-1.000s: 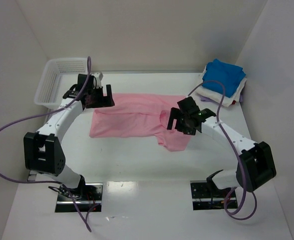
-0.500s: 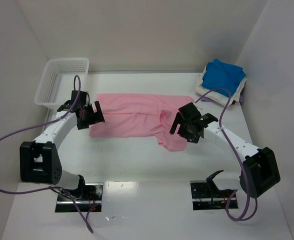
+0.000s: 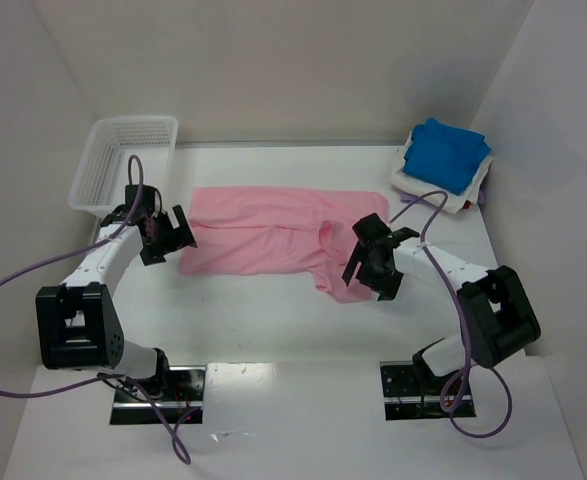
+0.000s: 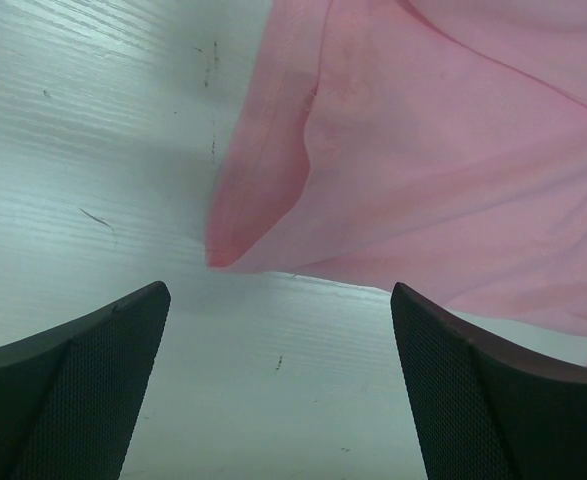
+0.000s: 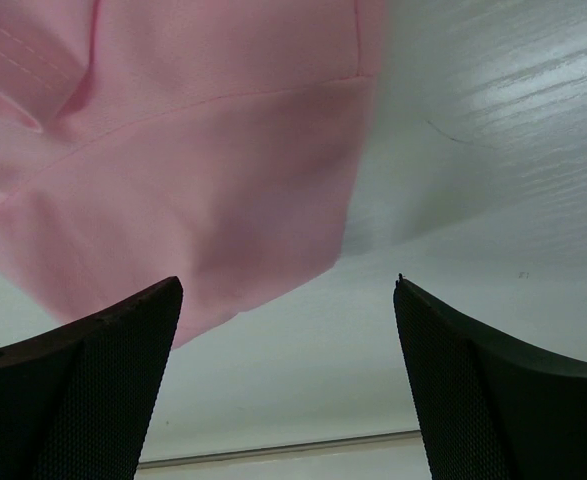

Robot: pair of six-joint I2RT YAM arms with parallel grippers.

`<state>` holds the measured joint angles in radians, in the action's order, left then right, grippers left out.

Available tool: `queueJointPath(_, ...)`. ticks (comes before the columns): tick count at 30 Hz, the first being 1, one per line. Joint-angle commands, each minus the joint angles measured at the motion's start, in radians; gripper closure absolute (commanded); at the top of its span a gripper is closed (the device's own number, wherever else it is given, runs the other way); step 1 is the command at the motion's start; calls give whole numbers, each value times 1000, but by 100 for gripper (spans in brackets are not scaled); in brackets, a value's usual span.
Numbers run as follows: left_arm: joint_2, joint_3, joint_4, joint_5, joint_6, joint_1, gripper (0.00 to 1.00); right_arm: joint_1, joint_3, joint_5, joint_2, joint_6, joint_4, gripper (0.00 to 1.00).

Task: Fold and stack the t-shirts
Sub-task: Grap the side of the flattened tshirt closest away from the robot with both arms

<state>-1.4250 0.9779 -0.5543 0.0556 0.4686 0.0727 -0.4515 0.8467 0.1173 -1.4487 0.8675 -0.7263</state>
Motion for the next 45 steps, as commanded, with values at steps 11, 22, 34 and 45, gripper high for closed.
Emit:
queueJointPath(11, -78, 64, 30, 187, -103, 41, 1, 2, -40, 139, -13, 156, 76, 21)
queueJointPath(22, -115, 64, 35, 259, -142, 61, 1, 2, -58, 142, -76, 169, 129, 42)
queueJointPath(34, -64, 44, 20, 224, -123, 70, 1, 2, -137, 114, 56, 166, 148, 99)
queueJointPath(45, -107, 22, 40, 245, -114, 70, 10, 45, -171, 120, 254, 180, 115, 100)
